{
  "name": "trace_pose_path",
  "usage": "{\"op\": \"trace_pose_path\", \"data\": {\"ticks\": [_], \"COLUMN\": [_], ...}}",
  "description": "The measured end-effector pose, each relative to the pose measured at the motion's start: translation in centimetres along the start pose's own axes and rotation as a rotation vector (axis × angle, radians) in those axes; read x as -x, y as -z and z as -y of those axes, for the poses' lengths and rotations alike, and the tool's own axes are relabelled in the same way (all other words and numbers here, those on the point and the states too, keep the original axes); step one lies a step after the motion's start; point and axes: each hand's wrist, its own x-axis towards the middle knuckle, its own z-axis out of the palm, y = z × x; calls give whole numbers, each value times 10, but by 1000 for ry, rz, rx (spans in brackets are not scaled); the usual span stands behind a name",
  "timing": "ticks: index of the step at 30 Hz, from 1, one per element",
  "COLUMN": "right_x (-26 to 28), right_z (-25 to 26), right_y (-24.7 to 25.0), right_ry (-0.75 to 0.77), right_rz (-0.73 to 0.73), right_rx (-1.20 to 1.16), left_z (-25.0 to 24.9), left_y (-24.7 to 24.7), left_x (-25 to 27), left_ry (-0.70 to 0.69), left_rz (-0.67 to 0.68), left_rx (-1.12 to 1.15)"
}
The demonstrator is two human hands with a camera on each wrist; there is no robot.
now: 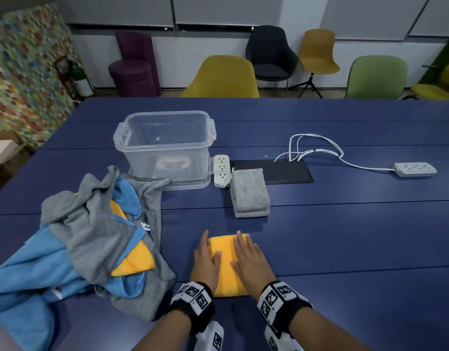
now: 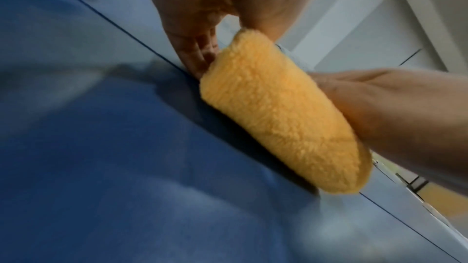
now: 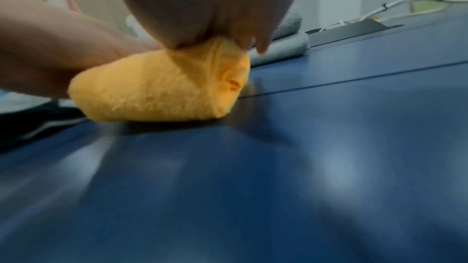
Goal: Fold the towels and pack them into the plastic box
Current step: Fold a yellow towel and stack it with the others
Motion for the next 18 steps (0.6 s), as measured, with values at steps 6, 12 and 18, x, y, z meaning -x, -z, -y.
{"op": "trace_pose_path", "data": {"ticks": [6, 12, 18], "right_x": [-6, -14, -42], "right_z": [-1, 12, 41], "right_y": [8, 20, -4], "right_ry": [100, 84, 116], "right_rz": [304, 242, 103], "right_rx": [107, 102, 159], "left_z": [3, 5, 11], "left_y": [0, 11, 44], "left_x": [-9, -14, -62], "left_ry": [142, 5, -9], "left_rz": [-48, 30, -109], "left_rx": [225, 235, 274]}}
